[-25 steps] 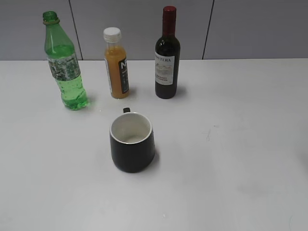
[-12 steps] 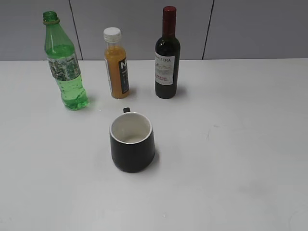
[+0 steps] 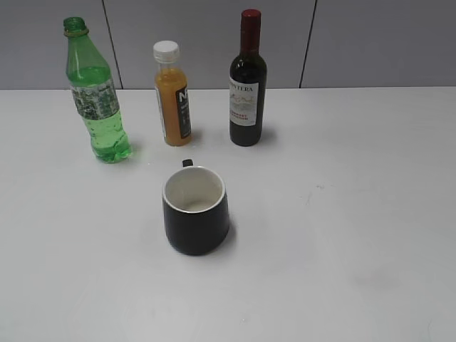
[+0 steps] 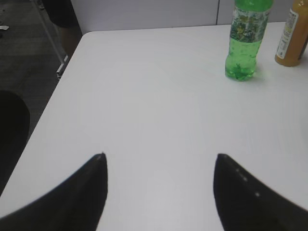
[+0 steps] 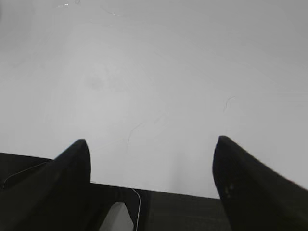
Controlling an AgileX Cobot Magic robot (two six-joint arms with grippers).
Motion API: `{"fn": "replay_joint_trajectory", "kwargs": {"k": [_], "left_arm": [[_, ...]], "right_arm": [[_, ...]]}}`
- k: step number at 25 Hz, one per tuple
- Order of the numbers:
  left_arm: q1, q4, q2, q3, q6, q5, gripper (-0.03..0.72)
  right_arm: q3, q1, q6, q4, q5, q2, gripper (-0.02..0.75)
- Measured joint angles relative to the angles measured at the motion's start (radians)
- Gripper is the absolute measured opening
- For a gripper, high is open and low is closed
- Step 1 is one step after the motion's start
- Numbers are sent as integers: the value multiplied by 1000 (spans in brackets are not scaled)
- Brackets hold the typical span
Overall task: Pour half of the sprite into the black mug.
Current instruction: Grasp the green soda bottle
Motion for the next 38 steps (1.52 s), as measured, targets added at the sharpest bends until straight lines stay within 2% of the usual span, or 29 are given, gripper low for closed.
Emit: {"fn": "replay_joint_trajectory", "kwargs": {"k": [13, 25, 38], "left_arm": [[0, 0, 0, 0, 0, 0, 526], [0, 0, 0, 0, 0, 0, 526], [0, 0, 0, 0, 0, 0, 526]], "right_arm": [[227, 0, -2, 2, -83, -358, 594], [241, 0, -3, 4, -111, -624, 594], [241, 0, -4, 8, -112, -633, 592]]}}
